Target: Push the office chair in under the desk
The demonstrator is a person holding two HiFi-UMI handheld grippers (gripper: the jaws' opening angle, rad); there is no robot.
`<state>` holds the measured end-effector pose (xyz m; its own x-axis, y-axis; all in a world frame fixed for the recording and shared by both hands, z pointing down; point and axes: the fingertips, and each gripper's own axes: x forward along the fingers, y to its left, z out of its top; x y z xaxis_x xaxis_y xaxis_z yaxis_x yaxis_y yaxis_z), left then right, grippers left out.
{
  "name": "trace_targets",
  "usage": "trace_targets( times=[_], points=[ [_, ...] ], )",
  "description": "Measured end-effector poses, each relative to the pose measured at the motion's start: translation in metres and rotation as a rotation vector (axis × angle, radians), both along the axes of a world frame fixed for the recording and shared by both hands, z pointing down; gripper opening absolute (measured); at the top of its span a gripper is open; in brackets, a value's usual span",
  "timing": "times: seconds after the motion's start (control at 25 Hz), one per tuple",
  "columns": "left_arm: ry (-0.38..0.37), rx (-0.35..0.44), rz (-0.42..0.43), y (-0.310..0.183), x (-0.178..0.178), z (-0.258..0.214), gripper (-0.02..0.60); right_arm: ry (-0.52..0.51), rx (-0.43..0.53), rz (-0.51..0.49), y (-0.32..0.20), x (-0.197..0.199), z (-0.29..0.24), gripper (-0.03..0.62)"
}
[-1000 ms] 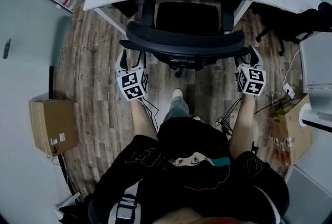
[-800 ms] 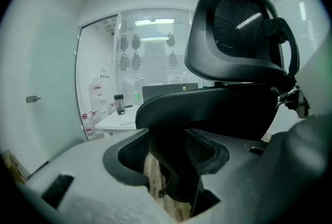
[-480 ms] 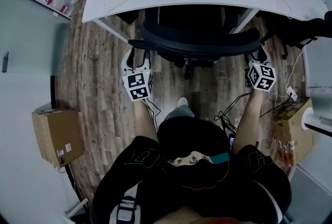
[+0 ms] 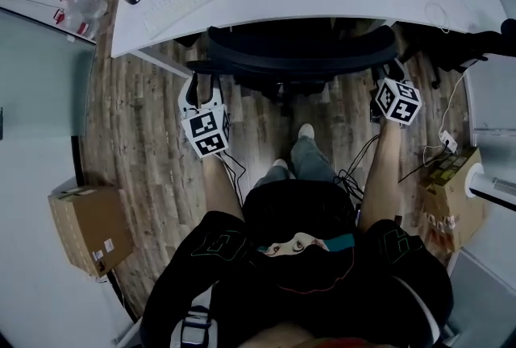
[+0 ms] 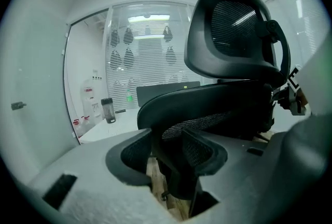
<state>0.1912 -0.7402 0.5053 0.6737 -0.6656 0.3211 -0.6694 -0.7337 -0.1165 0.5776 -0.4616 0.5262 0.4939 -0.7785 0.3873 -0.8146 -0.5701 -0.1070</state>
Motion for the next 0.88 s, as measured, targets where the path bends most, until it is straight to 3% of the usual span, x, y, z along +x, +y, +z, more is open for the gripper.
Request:
trace_targets(
  times=[0.24, 0.36, 0.56, 0.88],
  points=[
    [-0.022, -0.025, -0.114, -0.034, 0.021, 0.002, 0.176, -0.025, 0.016, -0.002, -0.033, 0.022, 0.003, 0.19],
    [-0.016, -0.027, -0.134, -0.049, 0.036, 0.001, 0.209, -0.026, 0.026, -0.007, -0.052, 0.034, 0.001, 0.19],
    [-0.025, -0.053, -0.163, -0.07, 0.053, 0.004, 0.207, -0.038, 0.003, -0.031, -0.079, 0.055, 0.003, 0.192],
    [-0.032, -0.065, -0.244, -0.099, 0.074, 0.005, 0.21, -0.045, -0.071, -0.149, -0.115, 0.078, 0.007, 0.209]
  ],
)
